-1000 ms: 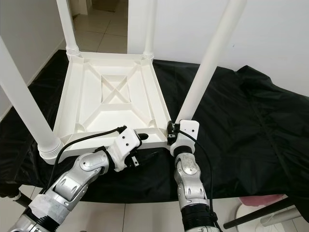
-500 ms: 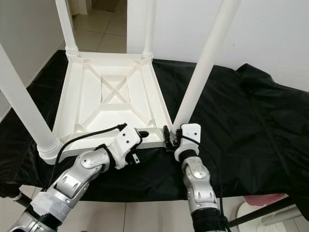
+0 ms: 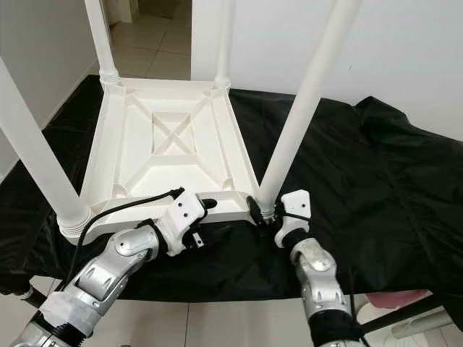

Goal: Building children table

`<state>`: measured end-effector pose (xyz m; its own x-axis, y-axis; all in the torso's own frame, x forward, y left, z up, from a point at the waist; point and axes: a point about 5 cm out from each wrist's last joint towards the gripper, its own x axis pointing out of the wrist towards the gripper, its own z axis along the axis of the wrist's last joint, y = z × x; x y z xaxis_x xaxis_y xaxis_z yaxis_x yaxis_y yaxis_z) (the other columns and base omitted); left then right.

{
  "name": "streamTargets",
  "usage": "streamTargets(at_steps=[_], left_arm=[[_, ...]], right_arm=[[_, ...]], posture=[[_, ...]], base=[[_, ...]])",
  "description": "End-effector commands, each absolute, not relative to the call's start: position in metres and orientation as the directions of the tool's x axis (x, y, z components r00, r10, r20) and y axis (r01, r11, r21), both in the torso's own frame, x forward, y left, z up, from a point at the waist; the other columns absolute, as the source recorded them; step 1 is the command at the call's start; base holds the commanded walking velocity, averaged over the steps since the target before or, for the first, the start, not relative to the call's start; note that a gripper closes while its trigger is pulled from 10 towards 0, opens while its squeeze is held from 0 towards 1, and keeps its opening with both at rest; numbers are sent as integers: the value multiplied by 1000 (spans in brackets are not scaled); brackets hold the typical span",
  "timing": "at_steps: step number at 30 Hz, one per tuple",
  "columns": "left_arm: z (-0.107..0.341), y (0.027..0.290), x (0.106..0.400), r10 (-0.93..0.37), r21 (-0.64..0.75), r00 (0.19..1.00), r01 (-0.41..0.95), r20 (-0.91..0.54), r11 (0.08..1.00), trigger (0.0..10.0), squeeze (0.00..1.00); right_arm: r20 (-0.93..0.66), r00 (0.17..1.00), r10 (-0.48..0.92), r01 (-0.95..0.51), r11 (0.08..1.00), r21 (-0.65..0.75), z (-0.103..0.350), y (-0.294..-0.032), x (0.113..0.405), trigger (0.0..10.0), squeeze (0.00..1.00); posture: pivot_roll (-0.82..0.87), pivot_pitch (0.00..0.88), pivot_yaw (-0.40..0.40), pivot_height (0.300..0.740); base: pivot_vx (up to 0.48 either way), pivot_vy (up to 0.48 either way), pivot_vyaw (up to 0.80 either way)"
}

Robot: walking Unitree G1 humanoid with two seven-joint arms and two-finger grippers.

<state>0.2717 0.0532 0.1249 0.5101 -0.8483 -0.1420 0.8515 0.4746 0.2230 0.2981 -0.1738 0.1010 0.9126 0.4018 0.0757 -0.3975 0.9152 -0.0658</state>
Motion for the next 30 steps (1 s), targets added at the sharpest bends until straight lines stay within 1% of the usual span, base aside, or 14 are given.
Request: streamTargets(at_steps=[1, 2, 4, 7, 13, 15, 16, 22, 25, 26, 27, 28, 29, 30], left_arm=[[123, 50, 268, -874, 223, 457, 880, -164, 419, 10000, 0], [123, 50, 268, -874, 223, 457, 880, -164, 419, 10000, 0], [126, 49, 269, -878, 222, 453, 882, -154, 416, 10000, 0], [127, 48, 269, -880, 229, 451, 881, -149, 413, 10000, 0], [129, 48, 271, -879, 232, 455, 879, -143, 417, 10000, 0], [130, 48, 272, -876, 234, 461, 875, -139, 424, 10000, 0], [131, 48, 272, -875, 237, 465, 873, -137, 427, 10000, 0], [131, 50, 273, -866, 235, 482, 864, -131, 445, 10000, 0], [132, 51, 274, -864, 238, 487, 861, -129, 450, 10000, 0], [132, 51, 274, -863, 243, 489, 859, -128, 450, 10000, 0], [132, 51, 274, -863, 244, 489, 859, -128, 450, 10000, 0], [132, 51, 274, -863, 244, 489, 859, -128, 450, 10000, 0], [132, 51, 274, -863, 245, 489, 859, -128, 450, 10000, 0], [133, 51, 274, -864, 245, 487, 860, -128, 448, 10000, 0]], right_arm=[[70, 906, 418, -413, 908, -75, 100, -179, 299, 10000, 0], [70, 906, 418, -413, 908, -75, 100, -179, 299, 10000, 0], [51, 876, 480, -473, 875, -106, 103, -180, 306, 10000, 0], [41, 860, 508, -501, 858, -113, 104, -179, 309, 10000, 0], [3, 805, 593, -587, 799, -130, 103, -171, 317, 10000, 0], [-16, 786, 618, -614, 777, -137, 101, -167, 319, 3020, 0], [-24, 780, 626, -623, 770, -137, 100, -166, 319, 0, 0], [-36, 777, 629, -628, 769, -120, 95, -169, 318, 0, 0], [-40, 786, 617, -618, 780, -100, 93, -172, 319, 0, 0], [-27, 804, 594, -595, 801, -68, 91, -174, 320, 0, 0], [-23, 810, 586, -586, 808, -56, 91, -174, 320, 1608, 0], [-23, 810, 586, -586, 808, -56, 91, -174, 320, 1608, 0], [-19, 816, 578, -578, 815, -52, 91, -174, 320, 10000, 0], [-7, 826, 563, -563, 826, -31, 92, -172, 319, 10000, 0]], posture=[[6, 0, -100, 740], [6, 0, -100, 740], [0, 0, -97, 740], [0, 0, -98, 740], [3, 0, -101, 740], [10, 0, -107, 740], [13, 0, -110, 740], [17, 0, -114, 740], [16, 0, -113, 740], [16, 0, -112, 740], [15, 0, -111, 740], [15, 0, -111, 740], [15, 0, -111, 740], [14, 0, -108, 740]], base=[[0, 0, 0], [0, 0, 0], [0, 0, 0], [0, 0, 0], [0, 0, 0], [0, 0, 0], [0, 0, 0], [0, 0, 0], [0, 0, 0], [0, 0, 0], [0, 0, 0], [0, 0, 0], [0, 0, 0], [0, 0, 0]])
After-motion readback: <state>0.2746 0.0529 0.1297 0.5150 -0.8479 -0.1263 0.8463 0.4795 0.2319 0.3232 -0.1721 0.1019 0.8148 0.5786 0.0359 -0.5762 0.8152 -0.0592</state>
